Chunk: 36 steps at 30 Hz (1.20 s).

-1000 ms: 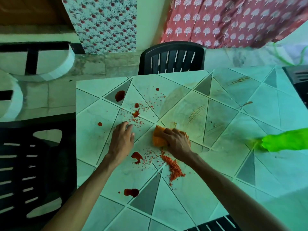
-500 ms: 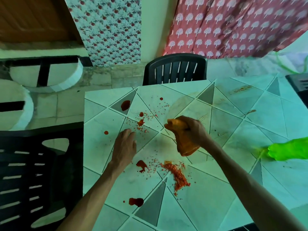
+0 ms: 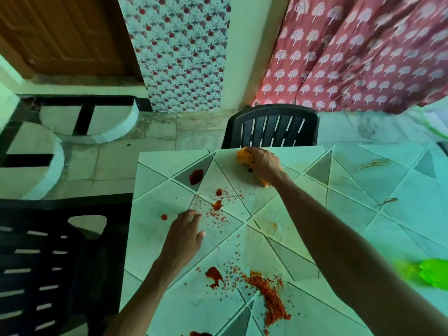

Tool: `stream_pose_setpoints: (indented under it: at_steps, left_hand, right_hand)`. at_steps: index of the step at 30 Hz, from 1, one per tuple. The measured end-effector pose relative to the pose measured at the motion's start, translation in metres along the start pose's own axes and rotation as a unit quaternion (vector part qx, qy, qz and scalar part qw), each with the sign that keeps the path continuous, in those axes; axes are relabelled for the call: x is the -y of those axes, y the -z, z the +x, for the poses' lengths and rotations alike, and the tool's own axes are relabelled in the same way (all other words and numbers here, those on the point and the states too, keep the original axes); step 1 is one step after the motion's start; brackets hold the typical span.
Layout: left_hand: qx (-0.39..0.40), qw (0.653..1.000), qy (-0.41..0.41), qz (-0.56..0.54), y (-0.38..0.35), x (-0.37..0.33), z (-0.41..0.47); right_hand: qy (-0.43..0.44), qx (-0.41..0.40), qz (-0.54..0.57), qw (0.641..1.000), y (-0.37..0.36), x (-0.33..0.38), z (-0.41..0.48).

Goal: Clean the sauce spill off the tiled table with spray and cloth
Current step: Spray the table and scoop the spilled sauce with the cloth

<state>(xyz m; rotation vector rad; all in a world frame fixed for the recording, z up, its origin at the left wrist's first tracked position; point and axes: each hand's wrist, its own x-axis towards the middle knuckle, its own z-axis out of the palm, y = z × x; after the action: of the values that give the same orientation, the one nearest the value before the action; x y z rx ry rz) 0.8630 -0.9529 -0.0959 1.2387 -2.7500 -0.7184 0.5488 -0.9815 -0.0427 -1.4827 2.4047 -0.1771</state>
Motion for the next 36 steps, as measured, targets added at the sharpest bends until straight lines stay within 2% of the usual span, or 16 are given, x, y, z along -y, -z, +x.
stream_pose_setpoints:
  at_steps: [5, 12, 18, 22, 25, 28, 31, 36]
  left_hand:
    - [0.004, 1.0, -0.008, -0.015, -0.005, 0.004, -0.002]
    - [0.01, 1.0, -0.029, -0.001, 0.002, 0.006, -0.008]
    - [0.027, 0.999, -0.029, 0.004, 0.011, 0.001, -0.012]
    - [0.03, 0.999, -0.022, 0.001, 0.014, -0.004, -0.018]
    - [0.032, 0.999, -0.019, -0.006, 0.015, -0.005, -0.021]
    - [0.032, 0.999, -0.02, -0.013, 0.016, -0.004, -0.023]
    - [0.025, 0.999, -0.012, -0.015, 0.016, -0.003, -0.023]
    - [-0.014, 0.999, 0.033, 0.012, 0.018, 0.01, -0.022]
  right_hand:
    - [0.07, 0.02, -0.015, 0.997, -0.022, 0.015, -0.033]
    - [0.174, 0.016, 0.025, 0.984, -0.062, 0.017, -0.148]
    - [0.187, 0.047, 0.04, 0.98, -0.072, 0.01, -0.225]
    - [0.17, 0.101, 0.039, 0.979, -0.067, 0.003, -0.248]
    - [0.135, 0.092, 0.063, 0.984, -0.054, -0.001, -0.243]
    - [0.063, 0.067, 0.099, 0.991, -0.03, 0.003, -0.214]
    - [0.004, 0.017, 0.139, 0.99, -0.003, 0.012, -0.171]
    - [0.004, 0.001, 0.118, 0.993, 0.024, 0.044, -0.079]
